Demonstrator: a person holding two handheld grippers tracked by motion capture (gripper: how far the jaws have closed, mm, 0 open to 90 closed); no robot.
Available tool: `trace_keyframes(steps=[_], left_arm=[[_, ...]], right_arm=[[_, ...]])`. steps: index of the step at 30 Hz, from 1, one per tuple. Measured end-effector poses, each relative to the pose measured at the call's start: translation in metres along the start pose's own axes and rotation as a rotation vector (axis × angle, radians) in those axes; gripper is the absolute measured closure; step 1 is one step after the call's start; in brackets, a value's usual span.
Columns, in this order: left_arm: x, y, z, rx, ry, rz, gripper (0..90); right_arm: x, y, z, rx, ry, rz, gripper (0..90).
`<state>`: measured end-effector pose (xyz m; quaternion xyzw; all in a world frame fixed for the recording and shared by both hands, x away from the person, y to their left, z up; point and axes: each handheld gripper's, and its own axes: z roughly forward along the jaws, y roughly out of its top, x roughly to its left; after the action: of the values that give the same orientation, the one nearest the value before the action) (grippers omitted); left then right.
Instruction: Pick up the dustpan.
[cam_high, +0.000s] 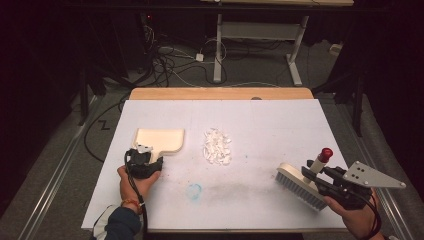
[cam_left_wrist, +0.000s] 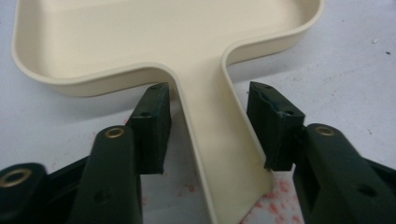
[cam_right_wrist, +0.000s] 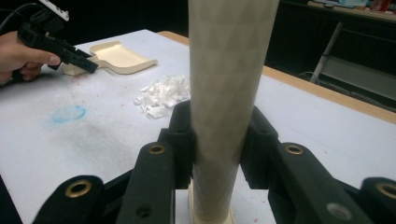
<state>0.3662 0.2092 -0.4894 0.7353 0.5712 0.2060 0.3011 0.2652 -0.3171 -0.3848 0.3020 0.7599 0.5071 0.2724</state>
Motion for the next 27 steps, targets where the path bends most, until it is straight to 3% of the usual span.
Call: trace_keyframes(steps=[5,14,27], left_arm=[[0.003,0.003,0.002,0.006,-0.002,-0.009,63.1],[0.003,0.009,0.0,0.034,0.005,0.051,63.6],[0.003,0.011,-0.012,0.038,-0.01,0.071,63.8]], right_arm=[[0.0,0.0,0.0,0.0,0.002,0.001,70.7],[0.0,-0.001,0.001,0.011,0.003,-0.005,70.7],[-0.005,-0.002,0.0,0.008,0.001,0.001,70.7]])
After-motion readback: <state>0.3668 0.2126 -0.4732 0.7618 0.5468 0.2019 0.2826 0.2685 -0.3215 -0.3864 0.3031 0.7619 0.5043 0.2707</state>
